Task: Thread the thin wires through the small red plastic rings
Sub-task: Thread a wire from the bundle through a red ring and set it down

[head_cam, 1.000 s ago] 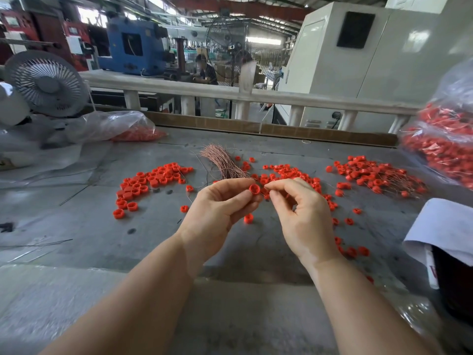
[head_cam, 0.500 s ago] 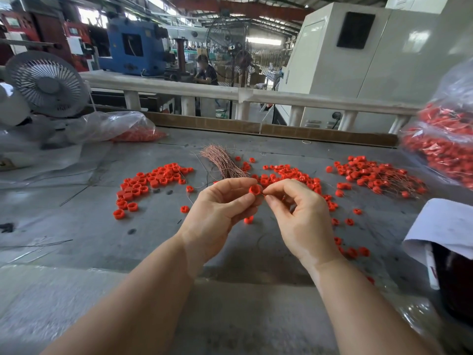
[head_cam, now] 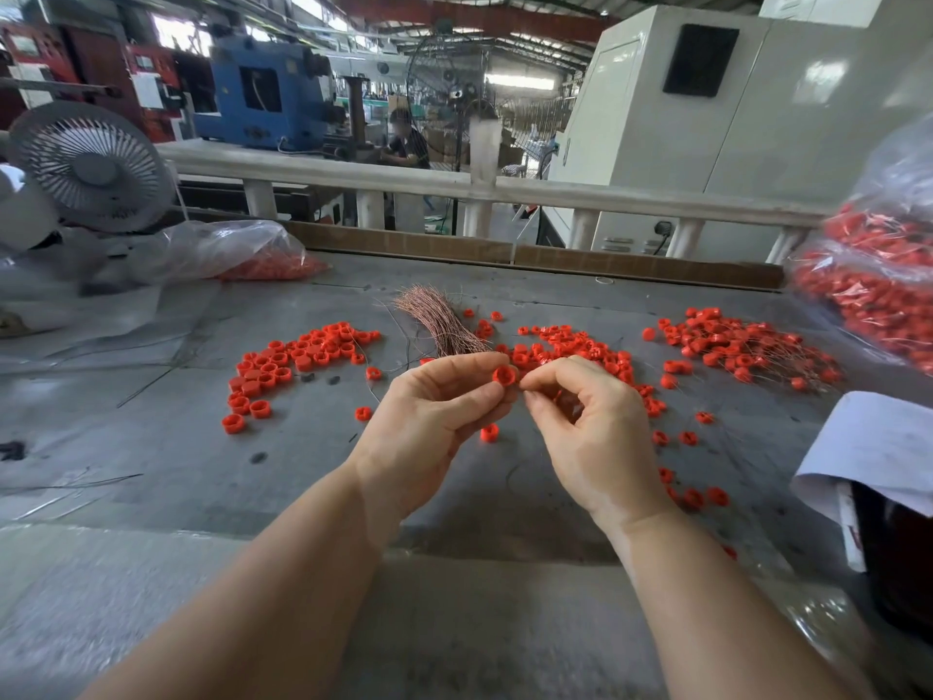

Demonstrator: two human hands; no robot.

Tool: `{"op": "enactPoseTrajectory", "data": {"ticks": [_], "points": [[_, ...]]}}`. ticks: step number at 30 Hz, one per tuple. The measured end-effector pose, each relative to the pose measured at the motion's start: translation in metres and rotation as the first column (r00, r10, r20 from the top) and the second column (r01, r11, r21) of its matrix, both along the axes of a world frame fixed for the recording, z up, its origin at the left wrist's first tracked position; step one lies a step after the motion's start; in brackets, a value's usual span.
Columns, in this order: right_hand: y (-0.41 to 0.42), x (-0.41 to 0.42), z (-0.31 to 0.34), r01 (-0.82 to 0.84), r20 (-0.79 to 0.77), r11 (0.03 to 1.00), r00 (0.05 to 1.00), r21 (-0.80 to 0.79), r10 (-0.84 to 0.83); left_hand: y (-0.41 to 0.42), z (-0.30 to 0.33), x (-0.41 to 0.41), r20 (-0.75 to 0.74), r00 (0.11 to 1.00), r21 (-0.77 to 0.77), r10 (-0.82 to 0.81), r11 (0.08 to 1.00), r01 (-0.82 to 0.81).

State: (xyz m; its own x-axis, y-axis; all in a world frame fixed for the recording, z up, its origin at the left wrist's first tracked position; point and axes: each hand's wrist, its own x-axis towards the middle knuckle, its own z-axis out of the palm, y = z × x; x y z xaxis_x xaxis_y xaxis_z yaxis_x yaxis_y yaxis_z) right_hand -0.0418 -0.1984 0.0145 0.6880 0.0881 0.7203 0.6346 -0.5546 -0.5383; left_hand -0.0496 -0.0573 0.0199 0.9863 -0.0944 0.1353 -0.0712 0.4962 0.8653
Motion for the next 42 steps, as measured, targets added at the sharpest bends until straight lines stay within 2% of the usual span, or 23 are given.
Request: {"op": "enactPoseTrajectory", "data": {"ticks": [5, 12, 32, 42], "points": [[-0.0002, -0.0003, 0.0007, 0.028, 0.007, 1.000, 1.000, -0.006, -0.028, 0.0012, 0.0028, 0.0007, -0.068, 0.998, -0.046, -0.018, 0.999, 0.015], [-0.0002, -0.0013, 0.0009, 0.040, 0.015, 0.999, 0.999, -0.025, -0.039, 0.0010, 0.0016, 0.0012, -0.070, 0.997, 0.007, 0.015, 1.000, -0.015], [-0.0018, 0.0020, -0.0011, 0.062, 0.034, 0.998, 0.998, -0.010, -0.062, -0.0010, 0.0039, -0.0011, -0.080, 0.996, -0.045, -0.026, 0.999, 0.023], [-0.0027, 0.0010, -0.0011, 0.095, 0.066, 0.992, 0.994, -0.084, -0.090, -0.0016, 0.0036, -0.0014, -0.088, 0.996, -0.021, 0.000, 1.000, -0.002]]}}
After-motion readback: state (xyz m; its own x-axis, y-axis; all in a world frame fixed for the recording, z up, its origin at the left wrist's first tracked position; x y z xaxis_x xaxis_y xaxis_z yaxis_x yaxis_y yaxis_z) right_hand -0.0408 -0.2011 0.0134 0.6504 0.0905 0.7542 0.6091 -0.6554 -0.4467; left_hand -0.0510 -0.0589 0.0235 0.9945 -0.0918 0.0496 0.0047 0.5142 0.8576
